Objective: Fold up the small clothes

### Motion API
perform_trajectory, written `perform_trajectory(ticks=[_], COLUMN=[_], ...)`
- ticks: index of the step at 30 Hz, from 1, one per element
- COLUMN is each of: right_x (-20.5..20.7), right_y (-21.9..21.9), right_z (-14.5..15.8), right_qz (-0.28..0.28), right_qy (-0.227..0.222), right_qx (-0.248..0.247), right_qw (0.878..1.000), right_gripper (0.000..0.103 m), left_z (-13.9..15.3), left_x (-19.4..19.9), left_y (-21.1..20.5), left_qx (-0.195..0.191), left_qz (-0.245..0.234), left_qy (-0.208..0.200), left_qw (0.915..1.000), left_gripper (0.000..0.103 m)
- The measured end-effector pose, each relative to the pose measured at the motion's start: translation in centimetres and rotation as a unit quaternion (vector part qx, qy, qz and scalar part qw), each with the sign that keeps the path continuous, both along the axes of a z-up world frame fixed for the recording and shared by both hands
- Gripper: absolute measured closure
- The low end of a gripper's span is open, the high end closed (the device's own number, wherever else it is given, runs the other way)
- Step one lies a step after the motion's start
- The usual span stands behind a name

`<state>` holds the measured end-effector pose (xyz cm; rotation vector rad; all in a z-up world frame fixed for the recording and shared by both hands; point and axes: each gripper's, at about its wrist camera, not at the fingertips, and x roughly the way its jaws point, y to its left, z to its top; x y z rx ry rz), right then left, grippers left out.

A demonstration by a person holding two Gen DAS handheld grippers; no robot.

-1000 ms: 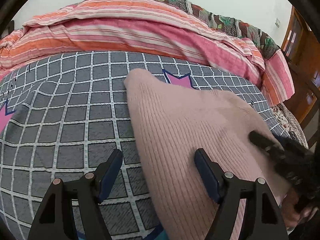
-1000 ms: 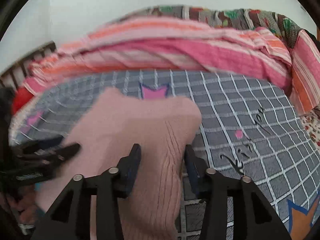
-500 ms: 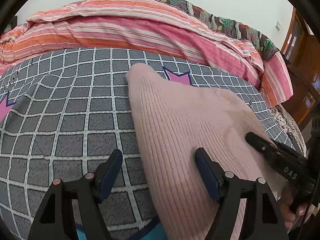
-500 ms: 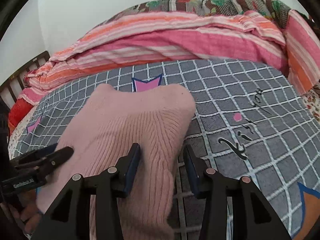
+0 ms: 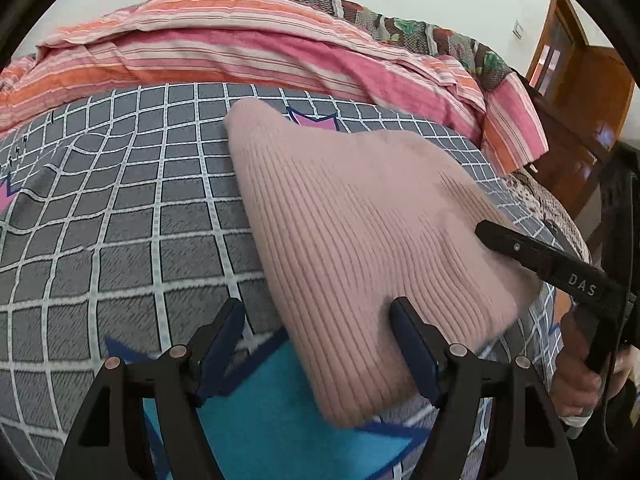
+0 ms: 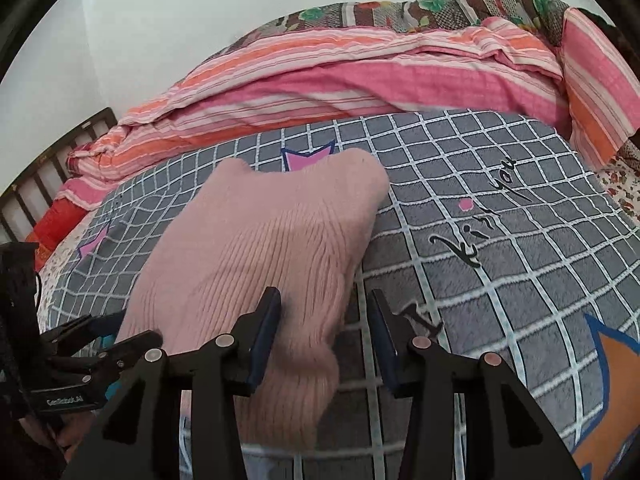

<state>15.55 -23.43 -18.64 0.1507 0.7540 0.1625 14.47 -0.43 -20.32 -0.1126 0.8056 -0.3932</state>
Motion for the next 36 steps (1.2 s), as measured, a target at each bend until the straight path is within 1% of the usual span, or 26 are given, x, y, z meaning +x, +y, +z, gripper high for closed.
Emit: perform_trajectory(ticks=[2, 4, 5, 8, 11, 13, 14, 15, 16, 17, 20, 21, 22, 23, 24, 26, 29, 30, 31, 33, 35, 36], right_x=[-0.8, -1.4, -1.6, -2.2, -2.8, -2.6, -2.4, -2.1, -1.9, -1.6, -1.2, -0.8, -0.4, -0.2, -0.3, -1.1, -2.4, -2.8, -2.9, -3.4, -3.5, -3.5], right_y=[0.0, 0.0, -0.3, -1.4, -1.9, -1.8, -1.7, -1.6, -1.6, -1.7, -2.7, -3.0, -3.2, -3.6, -4.1, -4.9, -5.8, -6.0, -6.1, -6.2, -6.1, -5.8], right_z=[-0.1, -0.5, -0.6, -0.5, -0.2, -0.4, -0.5, -0.6, -0.6, -0.5, -0.3, -0.6, -1.0, -1.5, -1.7, -1.6, -0.9, -0.5, -0.3, 0.6, 1.3, 1.7], right_qz=[0.005, 0.000, -0.002, -0.008, -0.003, 0.005, 0.008, 0.007, 0.009, 0.009, -0.030, -0.040, -0.049, -0.052, -0.050, -0.055, -0.060, -0.058, -0.057, -0.054, -0.048, -0.044], right_qy=[-0.004, -0.004, -0.004, -0.004, -0.005, -0.001, 0.003, 0.004, 0.001, -0.003, -0.022, -0.014, -0.001, 0.012, 0.015, 0.007, -0.005, -0.009, -0.010, -0.018, -0.028, -0.034], right_qx=[-0.008, -0.029, -0.031, -0.007, 0.034, 0.055, 0.060, 0.058, 0.054, 0.052, 0.038, 0.029, 0.021, 0.023, 0.038, 0.055, 0.064, 0.068, 0.070, 0.083, 0.094, 0.095], right_qw=[1.000, 1.000, 1.000, 1.000, 0.999, 0.998, 0.998, 0.998, 0.999, 0.999, 0.999, 0.999, 0.999, 0.998, 0.998, 0.997, 0.996, 0.996, 0.996, 0.995, 0.994, 0.994], right_gripper=[0.060, 0.060, 0.060, 0.059, 0.059, 0.059, 0.061, 0.067, 0.085, 0.091, 0.092, 0.093, 0.097, 0.097, 0.097, 0.096, 0.096, 0.096, 0.093, 0.083, 0.058, 0.054], left_z=[0.1, 0.2, 0.2, 0.7, 1.0, 0.8, 0.7, 0.6, 0.6, 0.6, 0.7, 0.8, 0.9, 1.0, 1.0, 1.2, 1.4, 1.4, 1.4, 1.5, 1.6, 1.8], left_x=[-0.5, -0.8, -1.0, -1.7, -2.0, -2.0, -1.9, -1.9, -1.8, -1.8, -2.2, -2.3, -2.4, -2.6, -2.7, -2.9, -3.4, -3.5, -3.5, -3.4, -3.2, -3.0], left_y=[0.1, 0.1, 0.2, 0.5, -0.2, -1.1, -1.3, -1.4, -1.3, -0.9, -0.1, 0.2, 0.4, 0.8, 1.1, 1.7, 2.5, 2.8, 2.9, 3.1, 3.3, 3.3], left_qx=[-0.008, -0.005, -0.006, -0.024, -0.045, -0.034, -0.028, -0.027, -0.030, -0.041, -0.046, -0.045, -0.045, -0.046, -0.049, -0.053, -0.049, -0.047, -0.046, -0.042, -0.041, -0.041], left_qz=[-0.004, -0.004, -0.005, -0.008, -0.030, -0.031, -0.028, -0.025, -0.023, -0.020, -0.007, -0.003, 0.001, 0.007, 0.010, 0.019, 0.034, 0.038, 0.040, 0.045, 0.050, 0.053], left_qy=[0.002, 0.002, 0.001, -0.003, -0.008, -0.008, -0.009, -0.006, -0.002, 0.004, 0.002, -0.002, -0.003, -0.007, -0.009, -0.015, -0.021, -0.021, -0.020, -0.018, -0.020, -0.021], left_qw=[1.0000, 1.0000, 1.0000, 0.9997, 0.9985, 0.9989, 0.9992, 0.9993, 0.9993, 0.9990, 0.9989, 0.9990, 0.9990, 0.9989, 0.9987, 0.9983, 0.9980, 0.9980, 0.9980, 0.9979, 0.9977, 0.9975], left_gripper=[0.028, 0.028, 0.029, 0.029, 0.027, 0.026, 0.026, 0.026, 0.026, 0.026, 0.026, 0.026, 0.026, 0.026, 0.026, 0.026, 0.026, 0.026, 0.026, 0.026, 0.026, 0.026])
